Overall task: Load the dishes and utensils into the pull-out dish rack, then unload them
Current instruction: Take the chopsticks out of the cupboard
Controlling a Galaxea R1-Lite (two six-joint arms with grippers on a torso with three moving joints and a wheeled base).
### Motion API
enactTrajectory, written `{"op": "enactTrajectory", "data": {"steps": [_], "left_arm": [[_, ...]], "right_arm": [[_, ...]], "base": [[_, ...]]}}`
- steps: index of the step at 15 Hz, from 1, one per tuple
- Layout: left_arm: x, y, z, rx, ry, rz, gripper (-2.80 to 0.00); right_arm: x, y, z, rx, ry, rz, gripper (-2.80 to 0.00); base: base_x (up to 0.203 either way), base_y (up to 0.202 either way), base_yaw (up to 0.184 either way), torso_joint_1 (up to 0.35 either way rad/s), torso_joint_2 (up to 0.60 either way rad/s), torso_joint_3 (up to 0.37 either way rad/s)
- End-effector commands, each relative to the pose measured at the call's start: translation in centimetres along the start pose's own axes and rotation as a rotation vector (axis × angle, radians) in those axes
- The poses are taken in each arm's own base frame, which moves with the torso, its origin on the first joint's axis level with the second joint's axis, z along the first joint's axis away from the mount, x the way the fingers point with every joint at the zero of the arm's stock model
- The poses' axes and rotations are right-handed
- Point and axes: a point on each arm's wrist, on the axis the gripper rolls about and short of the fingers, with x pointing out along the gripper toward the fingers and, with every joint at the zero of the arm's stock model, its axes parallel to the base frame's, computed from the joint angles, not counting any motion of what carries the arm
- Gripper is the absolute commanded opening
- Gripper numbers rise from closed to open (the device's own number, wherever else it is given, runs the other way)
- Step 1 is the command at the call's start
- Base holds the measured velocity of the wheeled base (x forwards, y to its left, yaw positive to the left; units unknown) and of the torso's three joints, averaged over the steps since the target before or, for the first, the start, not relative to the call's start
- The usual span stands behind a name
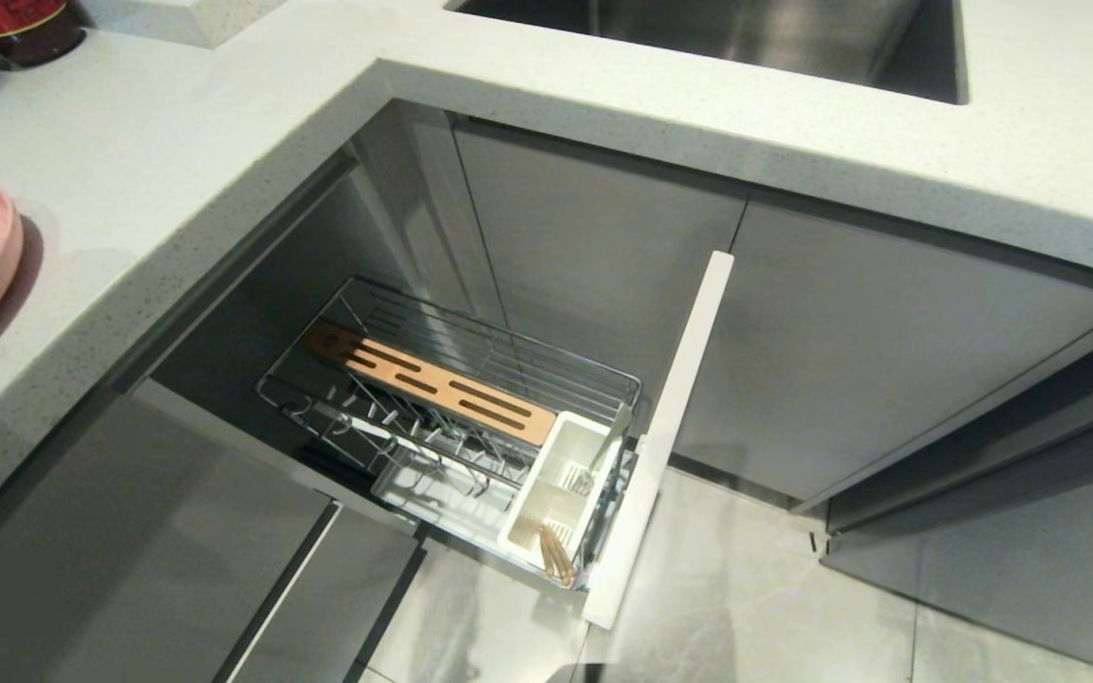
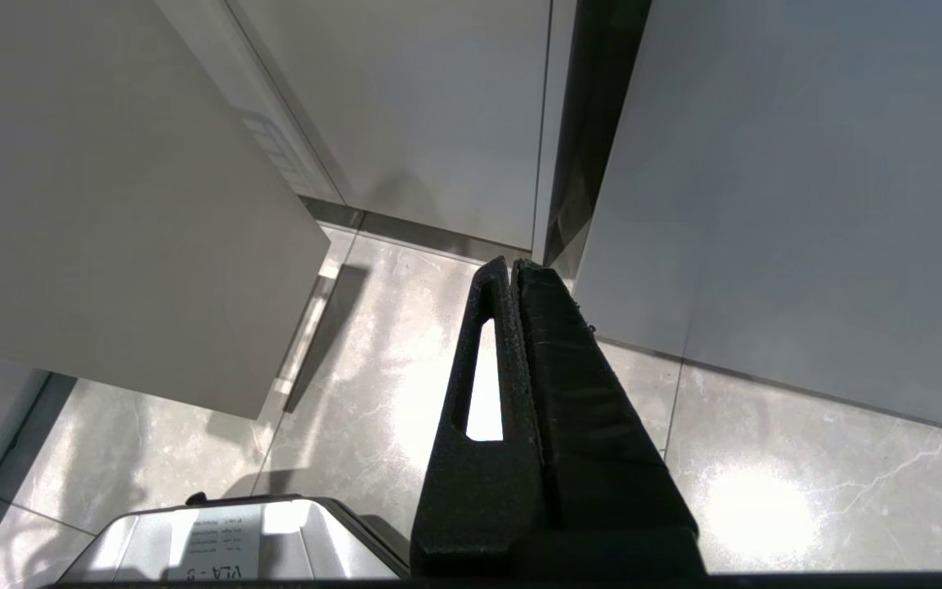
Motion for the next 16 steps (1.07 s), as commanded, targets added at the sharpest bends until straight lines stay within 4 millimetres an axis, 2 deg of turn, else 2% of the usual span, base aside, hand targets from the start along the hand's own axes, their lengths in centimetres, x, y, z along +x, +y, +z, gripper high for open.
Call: {"op": "enactTrajectory", "data": {"steps": [1,9,16], "left_arm": [[0.5,0.0,-0.1,-0.011,0.005,0.002,-2.8],[1.9,-0.1,-0.9,-0.025,0.112,-0.047,-2.8],[2.4,0.1,-0.8,-0.048,0.109,-0.02,-2.8]], "right_arm": [[0.0,0.0,0.0,0.001,-0.005,0.0,-2.8],[0.0,0.0,0.0,0.001,-0.005,0.0,-2.8],[0.0,0.0,0.0,0.001,-0.005,0.0,-2.8]], "base": [[0.0,0.0,0.0,0.0,0.0,0.0],[0.0,0.0,0.0,0.0,0.0,0.0],[0.0,0.0,0.0,0.0,0.0,0.0]]}}
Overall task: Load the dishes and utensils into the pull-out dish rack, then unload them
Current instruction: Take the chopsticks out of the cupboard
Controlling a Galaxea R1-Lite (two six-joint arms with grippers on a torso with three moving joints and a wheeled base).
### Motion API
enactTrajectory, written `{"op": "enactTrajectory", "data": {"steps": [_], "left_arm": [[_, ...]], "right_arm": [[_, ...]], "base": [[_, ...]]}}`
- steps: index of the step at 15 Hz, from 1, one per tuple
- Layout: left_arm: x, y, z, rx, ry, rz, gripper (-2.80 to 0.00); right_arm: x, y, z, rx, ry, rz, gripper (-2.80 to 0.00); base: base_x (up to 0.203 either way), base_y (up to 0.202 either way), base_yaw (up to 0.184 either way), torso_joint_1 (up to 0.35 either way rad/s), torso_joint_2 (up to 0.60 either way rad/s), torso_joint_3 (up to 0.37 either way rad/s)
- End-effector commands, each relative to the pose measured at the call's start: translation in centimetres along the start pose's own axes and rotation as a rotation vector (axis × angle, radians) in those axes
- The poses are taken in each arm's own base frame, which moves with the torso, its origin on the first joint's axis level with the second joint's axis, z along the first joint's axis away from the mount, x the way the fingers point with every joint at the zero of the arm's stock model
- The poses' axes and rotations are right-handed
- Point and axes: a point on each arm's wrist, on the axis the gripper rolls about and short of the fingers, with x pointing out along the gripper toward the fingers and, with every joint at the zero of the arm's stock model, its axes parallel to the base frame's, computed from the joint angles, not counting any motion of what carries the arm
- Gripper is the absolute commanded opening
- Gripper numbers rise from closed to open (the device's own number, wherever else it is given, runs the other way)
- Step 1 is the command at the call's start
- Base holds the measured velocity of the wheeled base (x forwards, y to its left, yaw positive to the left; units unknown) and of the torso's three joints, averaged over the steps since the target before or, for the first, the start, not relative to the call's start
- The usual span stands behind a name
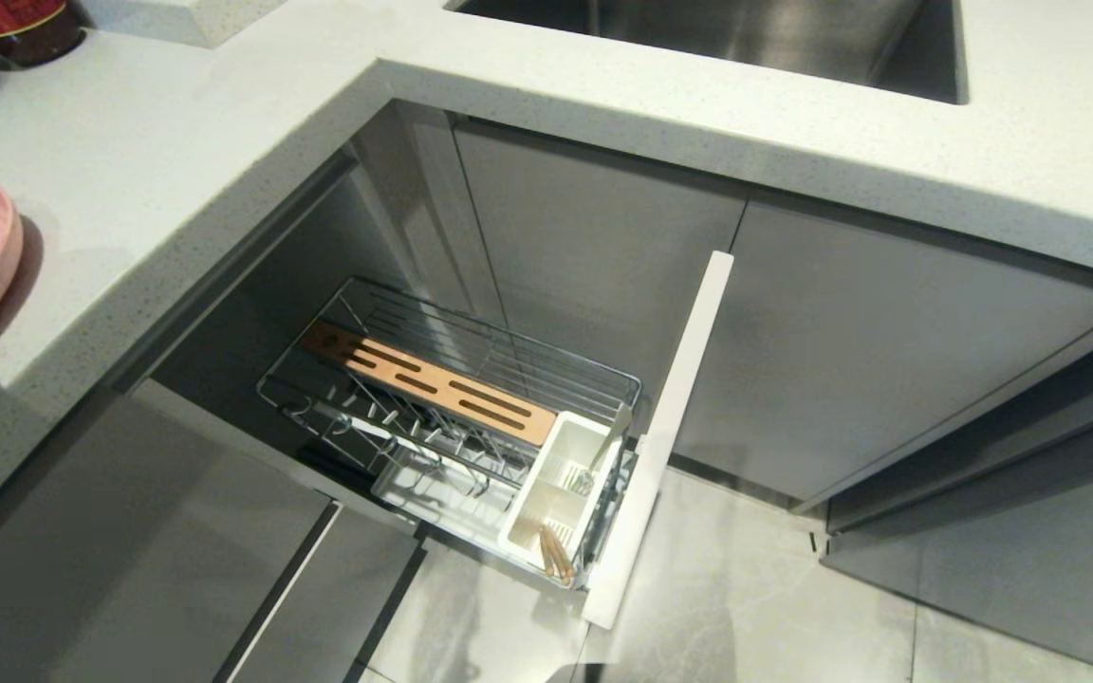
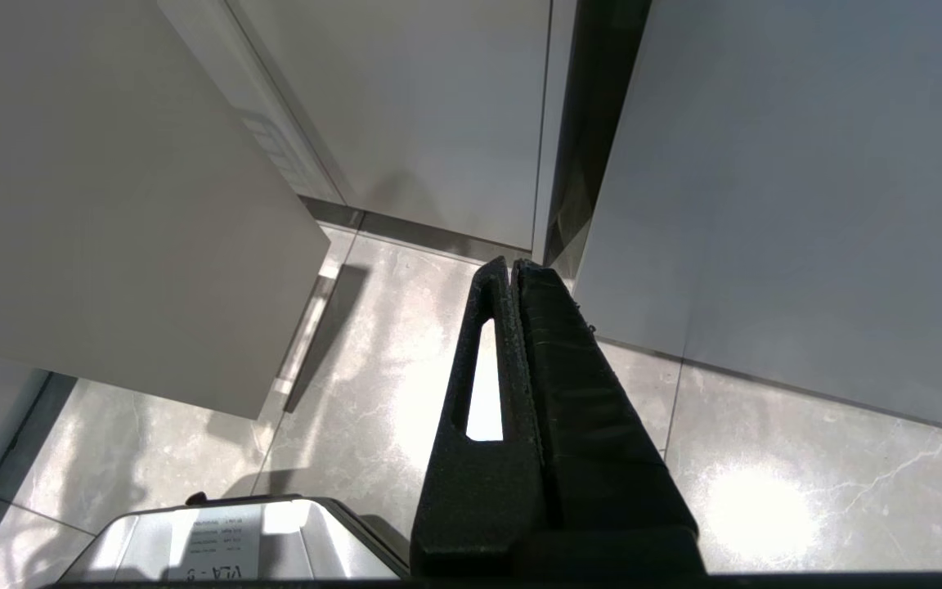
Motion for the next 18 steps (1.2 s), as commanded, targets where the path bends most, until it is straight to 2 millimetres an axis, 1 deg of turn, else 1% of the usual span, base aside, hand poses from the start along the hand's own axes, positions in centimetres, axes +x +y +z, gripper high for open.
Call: {"op": "enactTrajectory", "data": {"steps": [1,6,12,13,18], "left_arm": [[0.25,0.08,0.02,-0.008,0.004,0.015,-2.8],[0.81,0.16,-0.04,-0.039,0.018,0.033,-2.8],[0.87,0.12,0.01,-0.039,0.018,0.033,-2.8],[0.81,0.09,0.06,-0.041,0.016,0.031,0.0],[0.46,-0.11,0.36,-0.046,-0.002,0.018,0.0]], "right_arm": [[-0.03,0.0,-0.01,0.001,-0.005,0.0,-2.8],[-0.03,0.0,-0.01,0.001,-0.005,0.0,-2.8],[-0.03,0.0,-0.01,0.001,-0.005,0.0,-2.8],[-0.03,0.0,-0.01,0.001,-0.005,0.0,-2.8],[-0.03,0.0,-0.01,0.001,-0.005,0.0,-2.8]], "base": [[0.0,0.0,0.0,0.0,0.0,0.0],[0.0,0.0,0.0,0.0,0.0,0.0],[0.0,0.0,0.0,0.0,0.0,0.0],[0.0,0.0,0.0,0.0,0.0,0.0],[0.0,0.0,0.0,0.0,0.0,0.0]]}}
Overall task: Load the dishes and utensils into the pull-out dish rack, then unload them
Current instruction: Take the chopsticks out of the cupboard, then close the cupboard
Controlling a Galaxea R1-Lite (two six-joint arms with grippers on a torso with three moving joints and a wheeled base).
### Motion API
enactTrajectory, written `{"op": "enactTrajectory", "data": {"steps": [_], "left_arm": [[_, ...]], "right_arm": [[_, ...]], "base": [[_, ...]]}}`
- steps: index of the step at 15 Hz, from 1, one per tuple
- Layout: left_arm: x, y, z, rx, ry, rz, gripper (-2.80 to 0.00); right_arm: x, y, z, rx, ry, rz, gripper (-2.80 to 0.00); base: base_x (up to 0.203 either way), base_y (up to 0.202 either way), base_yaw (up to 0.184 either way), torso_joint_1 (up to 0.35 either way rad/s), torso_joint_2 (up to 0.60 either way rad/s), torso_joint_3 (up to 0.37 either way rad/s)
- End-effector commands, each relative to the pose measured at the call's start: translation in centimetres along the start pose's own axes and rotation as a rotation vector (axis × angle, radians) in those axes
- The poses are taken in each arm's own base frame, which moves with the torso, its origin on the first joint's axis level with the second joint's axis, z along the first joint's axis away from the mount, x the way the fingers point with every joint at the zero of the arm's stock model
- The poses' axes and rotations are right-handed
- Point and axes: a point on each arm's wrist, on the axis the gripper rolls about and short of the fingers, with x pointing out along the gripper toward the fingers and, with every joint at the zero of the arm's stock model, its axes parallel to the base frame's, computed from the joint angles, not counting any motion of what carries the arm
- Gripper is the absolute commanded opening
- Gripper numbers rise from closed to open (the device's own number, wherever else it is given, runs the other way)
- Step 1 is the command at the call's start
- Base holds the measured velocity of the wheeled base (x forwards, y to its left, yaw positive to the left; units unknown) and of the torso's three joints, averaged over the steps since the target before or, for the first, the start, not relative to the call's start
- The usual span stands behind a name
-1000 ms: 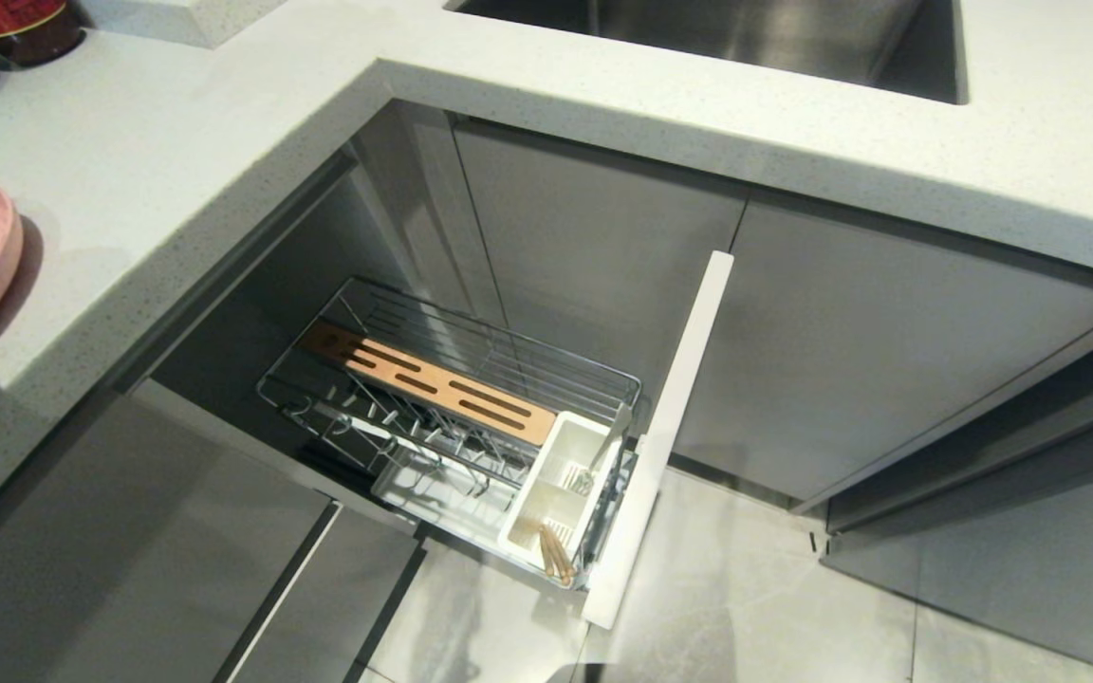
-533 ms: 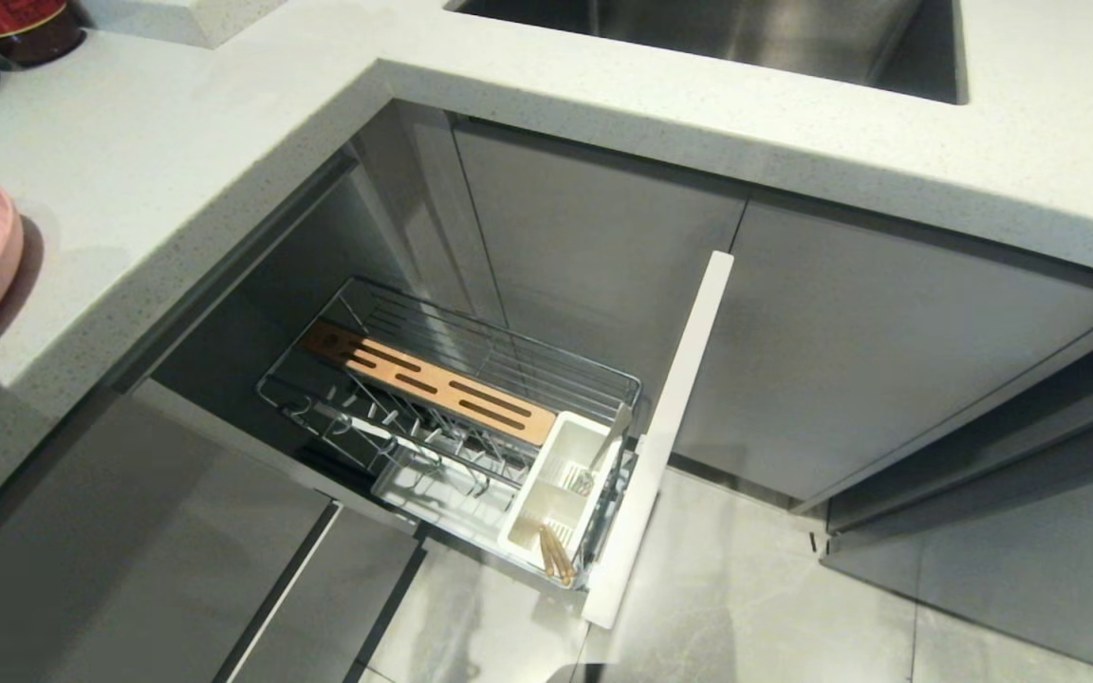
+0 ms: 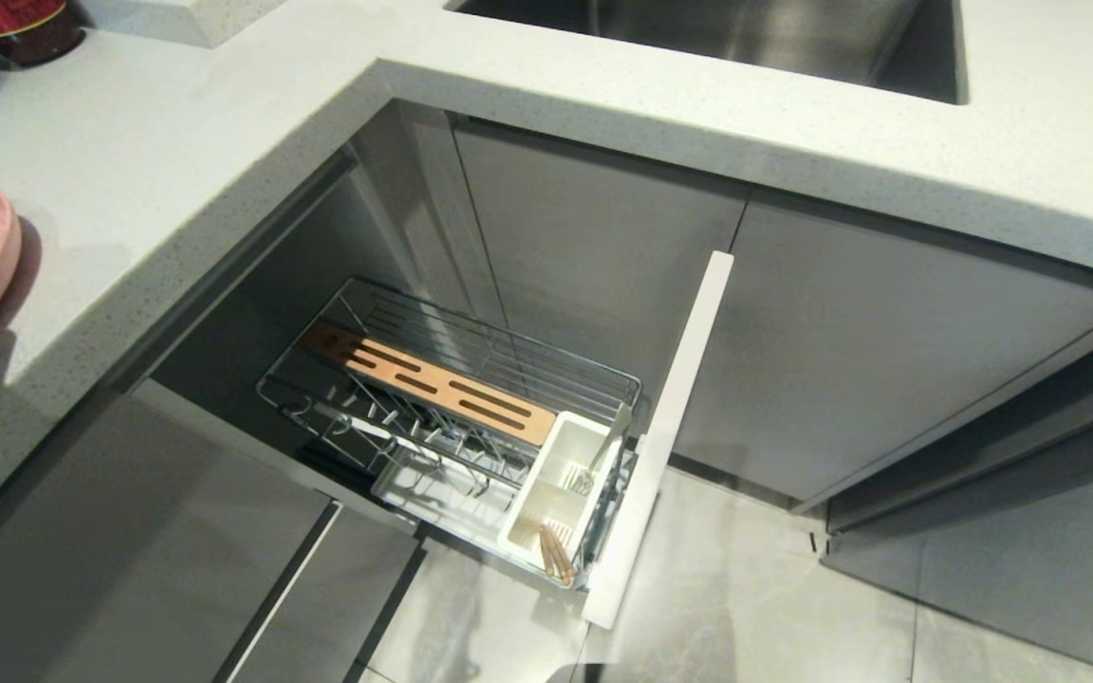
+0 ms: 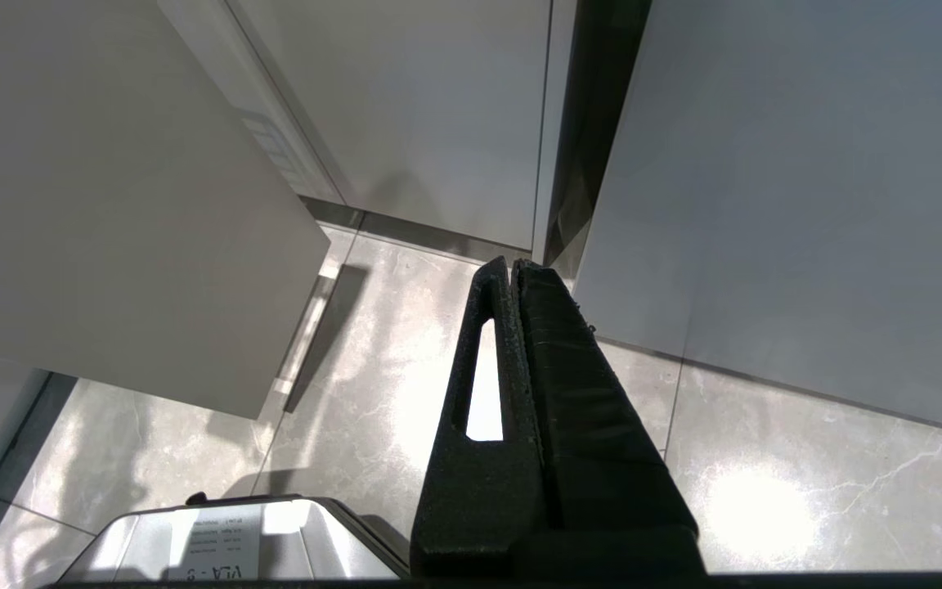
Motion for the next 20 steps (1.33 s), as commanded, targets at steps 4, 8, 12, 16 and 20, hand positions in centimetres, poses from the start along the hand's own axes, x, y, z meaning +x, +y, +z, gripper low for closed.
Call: {"op": "enactTrajectory", "data": {"steps": [4,8,12,16,20], "left_arm": [[-2.0,-0.7,1.1,-0.008,-0.072,-0.06,0.0],[-5.6,-1.6,2.5,0.02,-0.203,-0.149,-2.8],[-8.9,-2.8,4.5,0.057,-0.346,-0.243,-2.8],[-10.0,-4.4,5.5,0.025,-0.377,-0.447,-2.8],[-9.6,-4.9,4.6,0.035,-0.238,-0.563,-2.8]], "right_arm": [[0.0,0.0,0.0,0.001,-0.005,0.0,-2.8],[0.0,0.0,0.0,0.001,-0.005,0.0,-2.8],[0.0,0.0,0.0,0.001,-0.005,0.0,-2.8],[0.0,0.0,0.0,0.001,-0.005,0.0,-2.8],[0.0,0.0,0.0,0.001,-0.005,0.0,-2.8]], "base": [[0.0,0.0,0.0,0.0,0.0,0.0],[0.0,0.0,0.0,0.0,0.0,0.0],[0.0,0.0,0.0,0.0,0.0,0.0],[0.0,0.0,0.0,0.0,0.0,0.0],[0.0,0.0,0.0,0.0,0.0,0.0]]}}
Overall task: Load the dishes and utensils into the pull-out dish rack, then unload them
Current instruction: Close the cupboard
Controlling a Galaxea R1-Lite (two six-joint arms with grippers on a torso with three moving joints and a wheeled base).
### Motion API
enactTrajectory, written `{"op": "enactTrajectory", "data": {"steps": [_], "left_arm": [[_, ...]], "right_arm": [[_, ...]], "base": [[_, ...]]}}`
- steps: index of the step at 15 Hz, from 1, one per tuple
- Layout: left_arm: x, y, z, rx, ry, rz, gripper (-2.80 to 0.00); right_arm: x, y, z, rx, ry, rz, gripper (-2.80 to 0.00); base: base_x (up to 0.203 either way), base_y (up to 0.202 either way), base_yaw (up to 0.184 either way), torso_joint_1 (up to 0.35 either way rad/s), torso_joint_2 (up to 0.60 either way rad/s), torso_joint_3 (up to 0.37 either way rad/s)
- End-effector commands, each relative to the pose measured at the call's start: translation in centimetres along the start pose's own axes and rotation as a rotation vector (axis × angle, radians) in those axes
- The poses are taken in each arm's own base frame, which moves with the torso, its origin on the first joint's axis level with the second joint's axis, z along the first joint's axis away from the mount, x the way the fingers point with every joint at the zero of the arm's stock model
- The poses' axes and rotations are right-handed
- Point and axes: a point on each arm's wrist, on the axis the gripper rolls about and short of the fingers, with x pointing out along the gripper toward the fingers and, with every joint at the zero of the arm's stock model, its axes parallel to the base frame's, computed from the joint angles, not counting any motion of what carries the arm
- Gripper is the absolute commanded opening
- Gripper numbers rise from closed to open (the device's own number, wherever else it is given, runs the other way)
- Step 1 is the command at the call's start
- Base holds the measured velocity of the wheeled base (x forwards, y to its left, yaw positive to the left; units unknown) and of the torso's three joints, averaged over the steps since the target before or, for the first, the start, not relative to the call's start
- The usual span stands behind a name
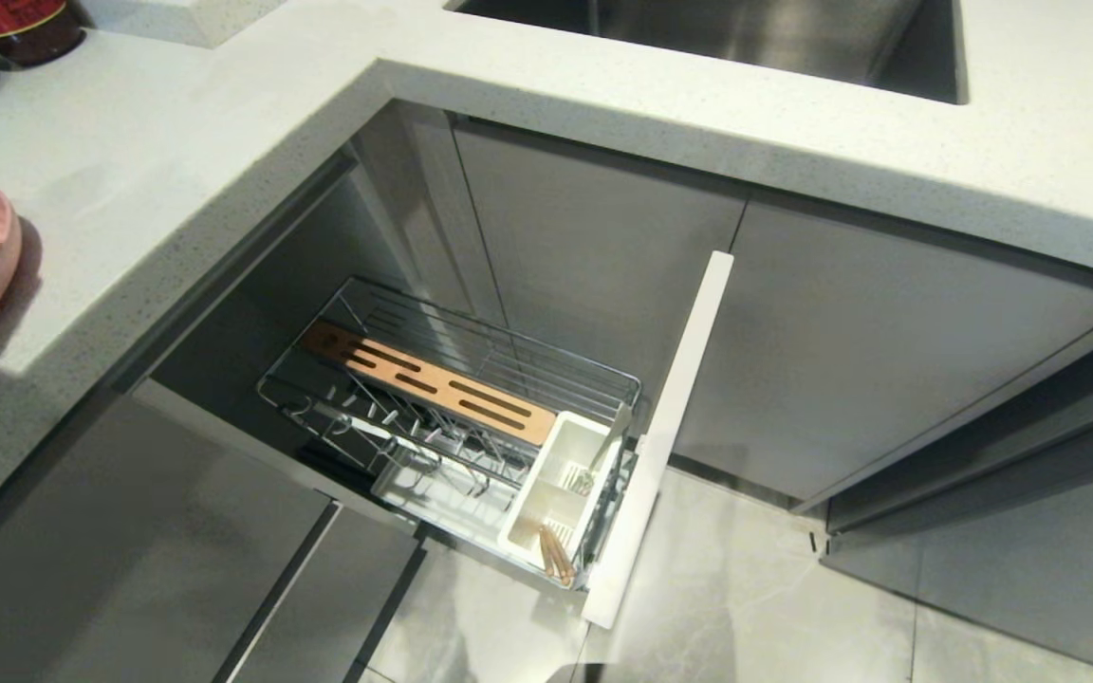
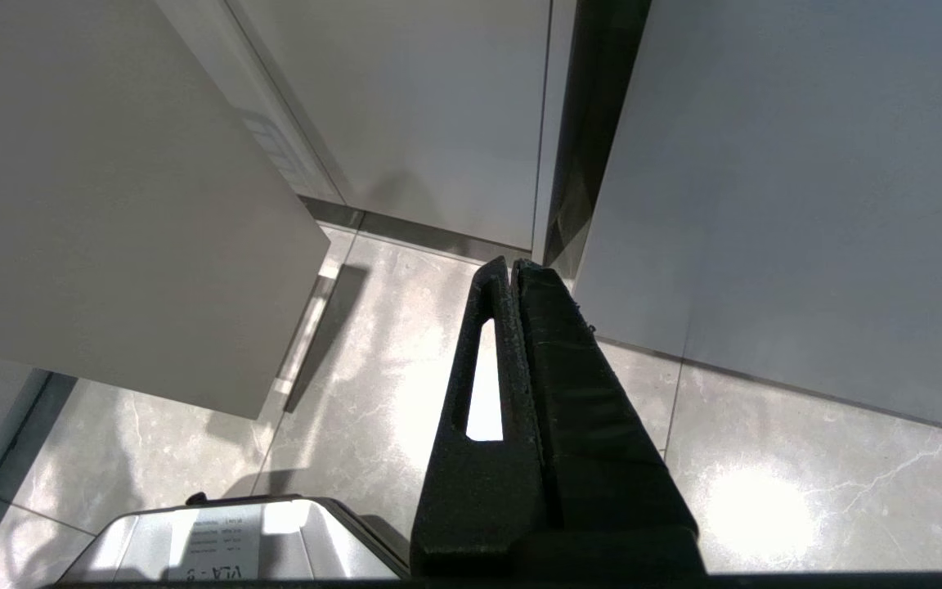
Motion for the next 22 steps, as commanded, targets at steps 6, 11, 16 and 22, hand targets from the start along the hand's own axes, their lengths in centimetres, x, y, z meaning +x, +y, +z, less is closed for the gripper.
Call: {"op": "enactTrajectory", "data": {"steps": [6,11,16,22], "left_arm": [[-11.4,2.1,-0.1,0.278,-0.096,-0.114,-2.8],[-18.4,5.4,-5.1,0.608,-0.118,-0.05,-2.8],[-18.8,11.1,-13.7,0.813,-0.011,0.008,-2.8],[-17.3,16.7,-22.0,0.82,0.014,0.027,-2.8]], "right_arm": [[0.0,0.0,0.0,0.001,-0.005,0.0,-2.8],[0.0,0.0,0.0,0.001,-0.005,0.0,-2.8],[0.0,0.0,0.0,0.001,-0.005,0.0,-2.8],[0.0,0.0,0.0,0.001,-0.004,0.0,-2.8]], "base": [[0.0,0.0,0.0,0.0,0.0,0.0],[0.0,0.0,0.0,0.0,0.0,0.0],[0.0,0.0,0.0,0.0,0.0,0.0],[0.0,0.0,0.0,0.0,0.0,0.0]]}}
